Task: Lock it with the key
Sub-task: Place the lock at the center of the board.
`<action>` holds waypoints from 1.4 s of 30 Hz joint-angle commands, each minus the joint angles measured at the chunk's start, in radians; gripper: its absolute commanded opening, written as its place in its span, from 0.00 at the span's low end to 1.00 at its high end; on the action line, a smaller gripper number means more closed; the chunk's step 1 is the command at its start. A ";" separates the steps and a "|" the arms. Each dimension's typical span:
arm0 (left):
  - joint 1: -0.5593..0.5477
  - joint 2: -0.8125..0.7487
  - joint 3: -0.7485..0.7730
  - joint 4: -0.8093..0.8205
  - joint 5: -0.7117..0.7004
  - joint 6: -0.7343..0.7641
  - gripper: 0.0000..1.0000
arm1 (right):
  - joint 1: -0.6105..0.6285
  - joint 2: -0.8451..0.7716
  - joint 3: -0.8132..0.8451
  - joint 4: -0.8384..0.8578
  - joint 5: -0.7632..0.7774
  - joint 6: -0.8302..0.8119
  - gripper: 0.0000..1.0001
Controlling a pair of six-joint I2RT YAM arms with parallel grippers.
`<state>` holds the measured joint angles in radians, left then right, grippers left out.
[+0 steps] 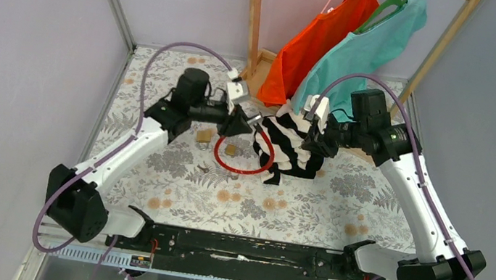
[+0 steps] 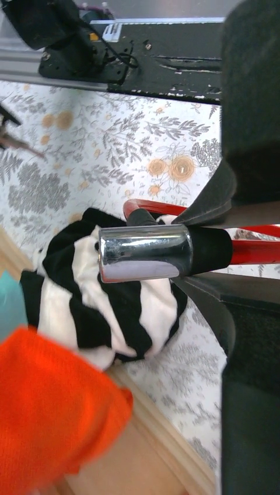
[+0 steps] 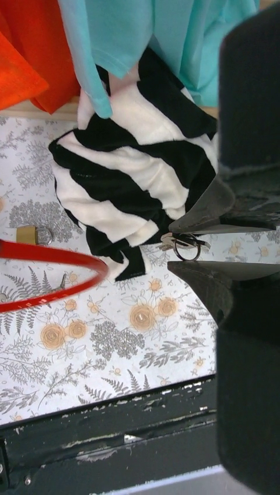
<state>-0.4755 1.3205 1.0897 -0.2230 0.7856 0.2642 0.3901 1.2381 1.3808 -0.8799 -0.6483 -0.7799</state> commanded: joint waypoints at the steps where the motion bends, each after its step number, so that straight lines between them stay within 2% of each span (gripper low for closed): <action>1: 0.112 -0.037 0.126 -0.150 0.068 0.000 0.00 | 0.002 -0.020 -0.035 0.039 -0.041 0.093 0.00; 4: 0.235 -0.056 0.138 -0.187 -0.019 -0.021 0.00 | 0.028 -0.023 -0.068 0.065 -0.044 0.121 0.00; 10: 0.532 -0.099 0.051 -0.171 -0.111 -0.141 0.00 | 0.129 -0.014 -0.167 0.143 -0.025 0.119 0.00; 15: 0.791 -0.054 0.014 -0.139 -0.073 -0.244 0.00 | 0.200 0.049 -0.210 0.162 -0.056 0.083 0.00; 19: 0.922 0.043 0.026 -0.148 0.004 -0.276 0.01 | 0.233 0.100 -0.237 0.187 -0.089 0.064 0.00; 27: 0.951 0.156 0.034 -0.157 -0.077 -0.243 0.11 | 0.248 0.113 -0.303 0.262 -0.106 0.077 0.00; 36: 0.952 0.306 0.035 -0.163 -0.278 -0.175 0.40 | 0.284 0.137 -0.296 0.303 -0.091 0.123 0.00; 42: 0.951 0.362 0.000 -0.106 -0.384 -0.124 0.55 | 0.362 0.241 -0.214 0.330 -0.044 0.164 0.00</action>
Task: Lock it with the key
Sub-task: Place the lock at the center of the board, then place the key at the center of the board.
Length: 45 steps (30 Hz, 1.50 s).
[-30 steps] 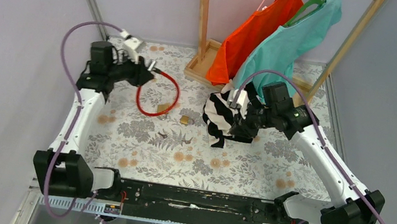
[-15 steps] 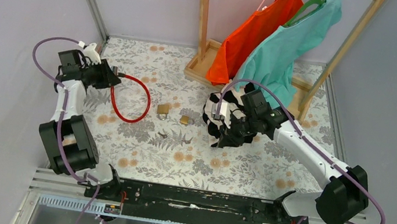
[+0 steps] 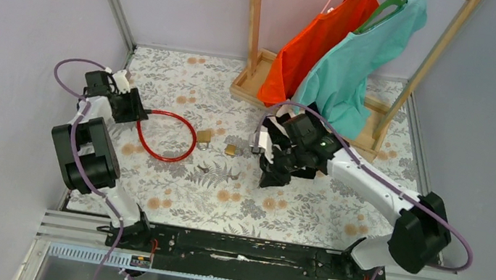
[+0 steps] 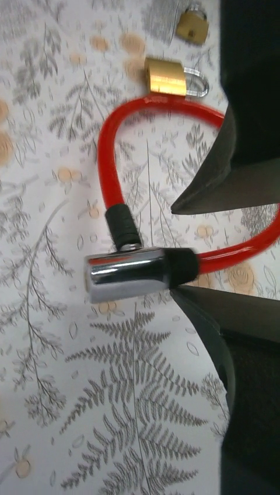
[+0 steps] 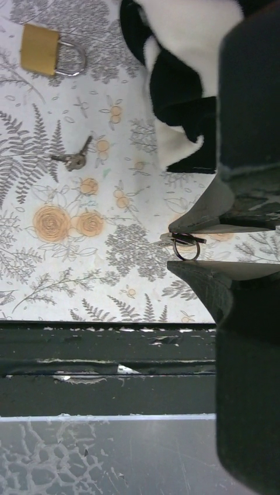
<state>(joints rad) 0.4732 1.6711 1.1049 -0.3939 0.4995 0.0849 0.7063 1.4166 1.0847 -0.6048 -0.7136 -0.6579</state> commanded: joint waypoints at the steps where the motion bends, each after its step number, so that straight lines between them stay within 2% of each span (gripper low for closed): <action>1: 0.002 0.015 -0.021 0.074 -0.122 0.066 0.57 | 0.059 0.088 0.103 0.064 0.027 0.055 0.00; 6: 0.005 -0.006 -0.053 0.130 -0.252 0.124 0.68 | 0.146 0.268 0.238 0.151 0.039 0.184 0.00; 11: 0.023 -0.131 -0.115 0.201 -0.332 0.156 0.75 | 0.220 0.458 0.402 0.265 0.008 0.395 0.00; 14: 0.049 -0.232 -0.162 0.253 -0.328 0.136 0.85 | 0.262 0.573 0.517 0.319 -0.016 0.498 0.00; 16: 0.066 -0.289 -0.181 0.266 -0.314 0.101 0.97 | 0.290 0.654 0.608 0.329 -0.010 0.540 0.00; 17: 0.073 -0.321 -0.185 0.266 -0.300 0.078 1.00 | 0.299 0.697 0.666 0.324 -0.017 0.563 0.00; 22: 0.089 -0.408 -0.155 0.207 -0.264 0.008 1.00 | 0.319 0.937 0.957 0.256 -0.061 0.672 0.02; 28: 0.090 -0.484 -0.120 0.177 -0.332 -0.037 1.00 | 0.340 1.199 1.273 0.195 -0.105 0.732 0.05; 30: 0.090 -0.502 -0.108 0.163 -0.361 -0.038 1.00 | 0.345 1.253 1.340 0.194 -0.115 0.756 0.11; 32: 0.091 -0.519 -0.103 0.149 -0.366 -0.039 1.00 | 0.347 1.269 1.349 0.208 -0.127 0.765 0.22; 35: 0.091 -0.547 -0.105 0.133 -0.339 -0.043 1.00 | 0.344 1.258 1.339 0.181 -0.118 0.739 0.47; 41: 0.091 -0.594 -0.147 0.118 -0.184 -0.035 1.00 | 0.314 1.101 1.219 0.156 -0.066 0.633 0.80; 45: 0.091 -0.612 -0.184 0.129 -0.077 -0.029 1.00 | 0.276 0.942 1.103 0.143 -0.026 0.558 0.96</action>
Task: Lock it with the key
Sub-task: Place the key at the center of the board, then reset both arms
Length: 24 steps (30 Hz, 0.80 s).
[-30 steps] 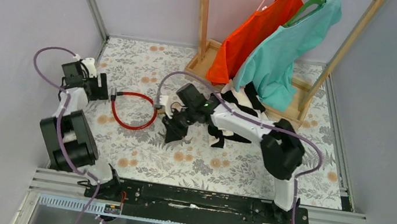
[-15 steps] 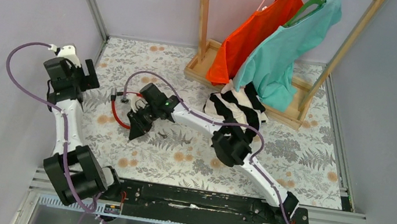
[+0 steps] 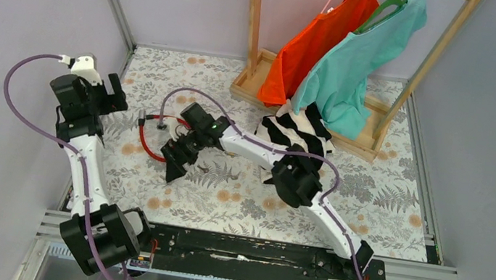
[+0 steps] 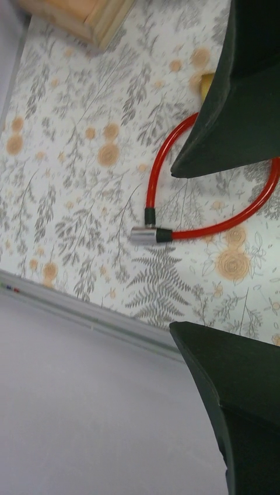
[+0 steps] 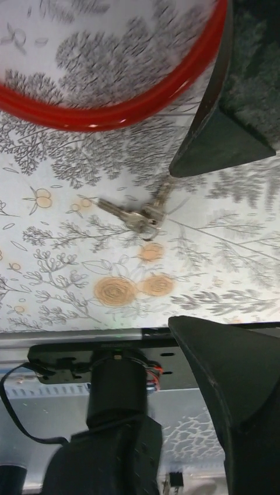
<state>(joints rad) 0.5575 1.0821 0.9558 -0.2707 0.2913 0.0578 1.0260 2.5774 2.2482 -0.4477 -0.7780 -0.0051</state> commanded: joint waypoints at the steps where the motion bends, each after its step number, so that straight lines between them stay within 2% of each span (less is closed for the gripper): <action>1: 0.007 -0.023 -0.038 0.007 0.155 0.000 1.00 | -0.054 -0.266 -0.098 -0.014 0.053 -0.114 0.98; 7: 0.001 -0.037 -0.060 0.026 0.364 -0.002 1.00 | -0.163 -0.557 -0.339 0.011 0.193 -0.169 0.99; 10: -0.035 -0.070 -0.085 0.073 0.393 -0.006 1.00 | -0.225 -0.690 -0.431 0.000 0.288 -0.196 0.99; 17: -0.289 -0.111 -0.148 0.187 0.172 0.051 1.00 | -0.285 -0.984 -0.691 0.029 0.721 -0.282 0.99; 20: -0.359 -0.077 -0.152 0.236 0.143 0.045 1.00 | -0.341 -1.100 -0.838 0.083 0.775 -0.279 0.99; 24: -0.393 -0.016 -0.136 0.303 0.151 0.001 1.00 | -0.441 -1.233 -1.000 0.134 0.789 -0.252 0.99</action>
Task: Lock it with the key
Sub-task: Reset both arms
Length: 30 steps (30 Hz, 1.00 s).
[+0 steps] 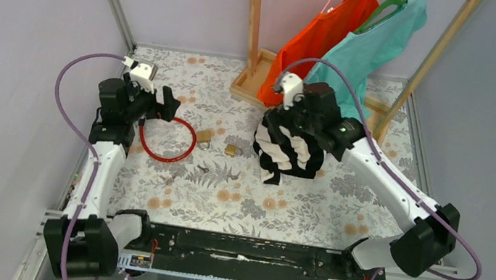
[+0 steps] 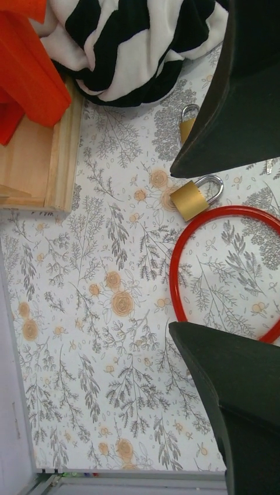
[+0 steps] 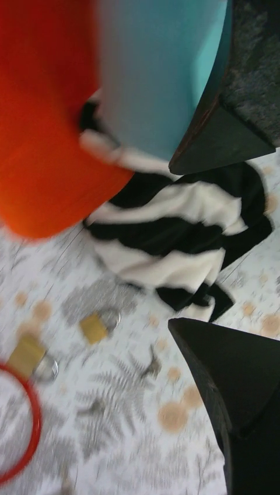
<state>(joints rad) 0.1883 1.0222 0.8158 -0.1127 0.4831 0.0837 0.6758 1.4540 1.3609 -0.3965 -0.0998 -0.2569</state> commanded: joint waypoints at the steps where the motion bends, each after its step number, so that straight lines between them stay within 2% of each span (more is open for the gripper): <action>1: -0.027 0.060 0.013 0.157 -0.035 -0.040 1.00 | -0.116 -0.134 -0.146 0.093 0.111 0.007 0.99; 10: -0.026 0.155 0.063 0.254 -0.005 -0.090 1.00 | -0.339 -0.269 -0.357 0.204 0.105 0.090 0.99; 17: -0.025 0.129 0.015 0.343 0.057 -0.126 1.00 | -0.368 -0.384 -0.416 0.285 0.215 0.077 0.99; 21: -0.029 0.113 0.050 0.227 0.098 -0.068 1.00 | -0.371 -0.450 -0.468 0.329 0.250 0.046 0.99; 26: -0.069 0.036 0.027 0.211 -0.005 0.023 1.00 | -0.371 -0.517 -0.515 0.396 0.270 0.026 0.99; 30: -0.078 0.013 0.040 0.181 -0.011 0.018 1.00 | -0.371 -0.538 -0.518 0.401 0.290 0.025 0.99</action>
<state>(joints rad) 0.1253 1.0668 0.8387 0.0860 0.5056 0.0597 0.3092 0.9447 0.8413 -0.0818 0.1417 -0.2150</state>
